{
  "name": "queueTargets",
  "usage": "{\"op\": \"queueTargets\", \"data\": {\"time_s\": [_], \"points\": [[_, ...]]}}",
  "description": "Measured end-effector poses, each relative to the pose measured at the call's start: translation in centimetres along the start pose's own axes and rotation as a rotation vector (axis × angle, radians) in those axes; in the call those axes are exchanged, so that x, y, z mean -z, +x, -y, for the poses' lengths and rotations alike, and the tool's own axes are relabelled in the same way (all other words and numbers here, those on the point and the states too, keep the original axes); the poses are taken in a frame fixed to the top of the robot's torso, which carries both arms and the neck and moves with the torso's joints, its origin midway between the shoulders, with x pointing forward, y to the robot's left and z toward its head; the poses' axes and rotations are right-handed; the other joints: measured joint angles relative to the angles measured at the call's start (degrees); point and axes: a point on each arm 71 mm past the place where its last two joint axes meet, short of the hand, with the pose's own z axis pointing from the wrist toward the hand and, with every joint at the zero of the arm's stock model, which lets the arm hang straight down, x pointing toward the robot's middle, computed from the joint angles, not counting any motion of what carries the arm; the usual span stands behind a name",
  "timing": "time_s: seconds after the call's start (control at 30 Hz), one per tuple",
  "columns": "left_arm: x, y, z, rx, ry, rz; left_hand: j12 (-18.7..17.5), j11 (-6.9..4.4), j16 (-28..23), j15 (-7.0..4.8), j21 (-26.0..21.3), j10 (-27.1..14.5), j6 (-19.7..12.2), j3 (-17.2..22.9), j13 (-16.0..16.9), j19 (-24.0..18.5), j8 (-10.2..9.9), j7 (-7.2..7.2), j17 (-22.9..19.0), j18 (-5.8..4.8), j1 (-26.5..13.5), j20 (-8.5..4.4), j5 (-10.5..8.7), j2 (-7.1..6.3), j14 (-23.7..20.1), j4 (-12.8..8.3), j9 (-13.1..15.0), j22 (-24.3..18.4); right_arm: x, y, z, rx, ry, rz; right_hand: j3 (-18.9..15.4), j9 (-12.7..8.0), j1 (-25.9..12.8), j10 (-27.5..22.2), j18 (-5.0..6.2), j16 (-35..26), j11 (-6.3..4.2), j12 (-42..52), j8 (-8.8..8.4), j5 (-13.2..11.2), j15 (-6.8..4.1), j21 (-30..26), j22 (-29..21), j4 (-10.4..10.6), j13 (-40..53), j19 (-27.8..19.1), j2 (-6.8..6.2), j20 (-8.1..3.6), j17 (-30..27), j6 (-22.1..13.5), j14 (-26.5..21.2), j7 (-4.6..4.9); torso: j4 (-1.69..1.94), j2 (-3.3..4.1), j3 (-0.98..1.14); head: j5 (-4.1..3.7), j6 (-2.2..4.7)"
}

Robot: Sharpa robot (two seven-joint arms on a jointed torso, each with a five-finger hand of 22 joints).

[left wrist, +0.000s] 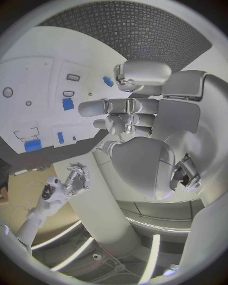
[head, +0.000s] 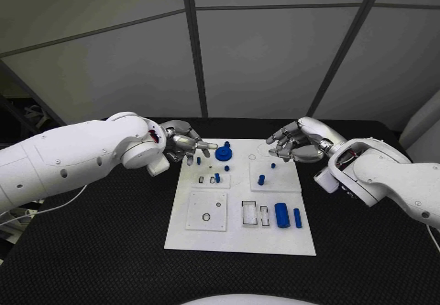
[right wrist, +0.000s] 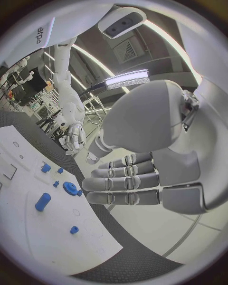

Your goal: Assemble the parts on the task board

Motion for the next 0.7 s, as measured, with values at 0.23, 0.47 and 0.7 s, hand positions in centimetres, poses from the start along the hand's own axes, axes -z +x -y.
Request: {"op": "queueTargets", "data": {"time_s": [0.23,0.47,0.7], "points": [[-1.6,2.2,0.9,-0.183,-0.132,-0.079,0.09,0.36,0.0,0.3,-1.24,-3.16,-2.8,-2.49,0.26,0.0,2.07,0.15,1.18,-0.01,-2.11,0.0,0.0,-0.45,-0.31,2.1,3.43,-0.98,-0.4,-0.6,0.3,-0.051,0.0,0.043,0.39,-0.17,-0.26,2.56,-0.01,-10.06,0.14,-7.3,-0.03,0.37,0.94,-6.53,-3.98,-0.07,-7.56,-1.03,-0.22,1.03,-3.6,1.85,-0.94,-0.23,-0.04,-0.11,0.12,0.48,-0.15],[-2.5,2.8,1.5,-0.251,-0.199,-0.076,2.38,0.36,0.0,0.3,-1.24,-3.16,-3.36,-4.14,2.63,-0.01,4.17,-0.09,1.84,0.01,-2.17,0.0,0.0,-0.39,-0.31,2.67,5.92,-0.98,-0.5,-1.1,0.4,-0.067,-0.005,0.077,0.53,-0.54,-0.39,3.96,-0.01,-17.44,0.73,-12.47,-0.52,0.37,1.96,-11.51,-6.94,-0.22,-13.27,-1.39,-0.36,2.04,-6.31,2.32,-1.32,0.24,-0.07,-0.07,0.12,-0.04,-0.54],[-3.3,3.6,1.4,-0.299,-0.241,-0.082,3.27,0.01,0.0,0.3,-1.24,-2.81,-3.57,-5.07,3.8,-0.01,5.86,-0.29,2.26,-0.02,-2.48,0.0,0.0,-0.09,-0.31,3.29,7.72,-0.12,-0.6,-1.3,0.4,-0.072,-0.007,0.101,0.21,-0.74,-0.39,4.17,-0.01,-19.29,0.94,-13.36,-0.85,0.99,2.16,-12.8,-7.69,-0.54,-14.69,-1.18,-0.36,2.25,-6.88,2.28,-1.11,0.27,-0.05,-0.03,0.08,-0.08,-1.07]]}}
